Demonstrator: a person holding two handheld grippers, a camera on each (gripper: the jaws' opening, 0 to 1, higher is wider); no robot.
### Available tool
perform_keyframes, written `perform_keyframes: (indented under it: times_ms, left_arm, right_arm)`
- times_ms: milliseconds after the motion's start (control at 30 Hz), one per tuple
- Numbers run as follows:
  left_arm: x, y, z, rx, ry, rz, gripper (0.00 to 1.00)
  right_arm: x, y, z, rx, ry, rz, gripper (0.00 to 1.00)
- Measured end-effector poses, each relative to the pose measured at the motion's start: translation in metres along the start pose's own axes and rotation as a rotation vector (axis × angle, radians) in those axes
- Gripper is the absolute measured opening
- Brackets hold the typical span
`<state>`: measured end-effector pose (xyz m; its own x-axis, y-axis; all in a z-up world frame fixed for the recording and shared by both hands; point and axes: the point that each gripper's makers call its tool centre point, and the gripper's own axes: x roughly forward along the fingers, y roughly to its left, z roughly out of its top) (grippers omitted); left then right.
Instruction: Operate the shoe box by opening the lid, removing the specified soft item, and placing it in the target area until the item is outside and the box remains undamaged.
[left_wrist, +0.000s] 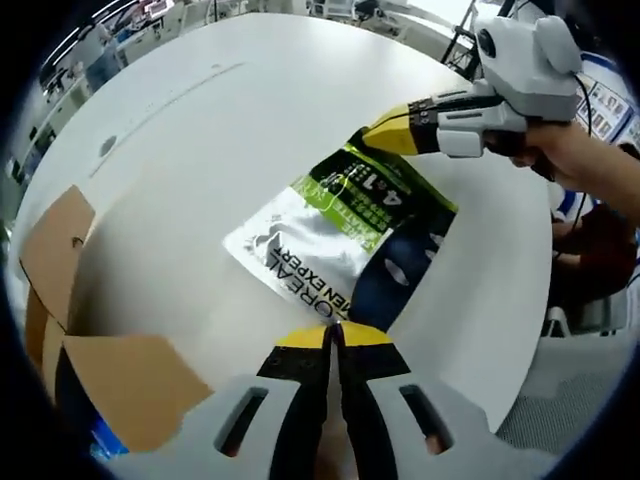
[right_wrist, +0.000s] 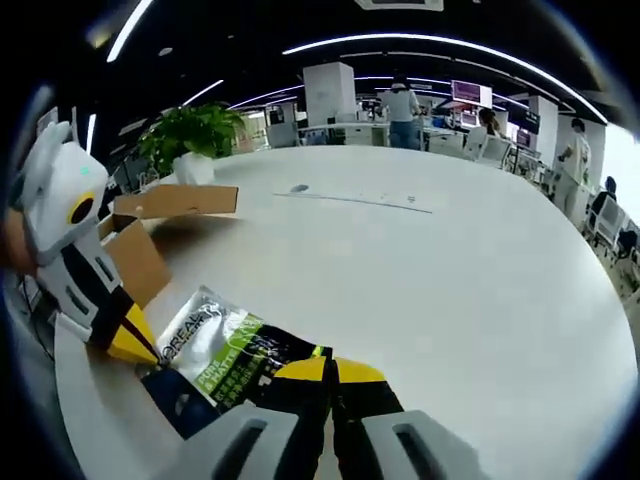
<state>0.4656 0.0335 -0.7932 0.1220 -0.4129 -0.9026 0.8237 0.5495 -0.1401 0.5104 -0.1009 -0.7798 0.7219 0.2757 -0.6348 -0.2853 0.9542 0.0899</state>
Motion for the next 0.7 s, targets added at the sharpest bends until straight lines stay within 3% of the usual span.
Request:
perform_keyframes:
  times_ms: [233, 333, 433, 700]
  left_arm:
    - [-0.001, 0.001, 0.000, -0.026, -0.011, -0.001, 0.03]
    - [-0.004, 0.001, -0.001, -0.031, -0.018, -0.003, 0.08]
    - [-0.011, 0.000, 0.007, -0.029, -0.067, -0.013, 0.13]
    - [-0.040, 0.005, 0.030, -0.006, -0.170, -0.007, 0.16]
  right_arm:
    - [0.003, -0.003, -0.002, 0.015, 0.000, -0.026, 0.00]
    - [0.003, -0.004, -0.003, 0.022, -0.002, -0.052, 0.00]
    - [0.003, -0.005, -0.003, 0.055, 0.001, -0.070, 0.00]
    - [0.004, -0.005, -0.003, 0.075, 0.004, -0.090, 0.00]
